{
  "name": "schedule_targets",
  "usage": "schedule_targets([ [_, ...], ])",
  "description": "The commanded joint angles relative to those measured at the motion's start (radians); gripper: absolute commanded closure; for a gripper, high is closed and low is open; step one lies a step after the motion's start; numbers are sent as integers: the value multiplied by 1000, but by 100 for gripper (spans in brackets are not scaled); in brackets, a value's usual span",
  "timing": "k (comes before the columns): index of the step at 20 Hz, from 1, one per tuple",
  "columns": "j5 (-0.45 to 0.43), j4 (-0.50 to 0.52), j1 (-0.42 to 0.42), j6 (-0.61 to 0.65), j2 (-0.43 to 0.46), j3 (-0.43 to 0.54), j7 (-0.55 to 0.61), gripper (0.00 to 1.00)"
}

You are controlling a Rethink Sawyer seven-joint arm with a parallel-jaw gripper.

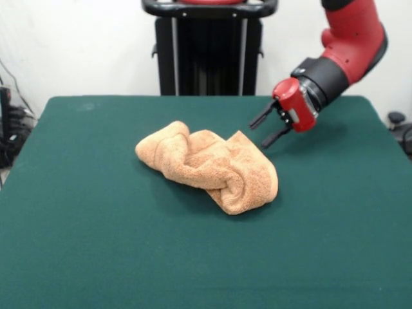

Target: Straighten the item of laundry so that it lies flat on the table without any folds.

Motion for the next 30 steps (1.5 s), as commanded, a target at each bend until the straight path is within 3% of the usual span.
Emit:
schedule_targets([
  [1,84,-175,68,222,11,71,383,0],
  [15,94,-209,31,154,77,46,390,0],
  [30,79,-217,-72,-52,131,34,378,0],
])
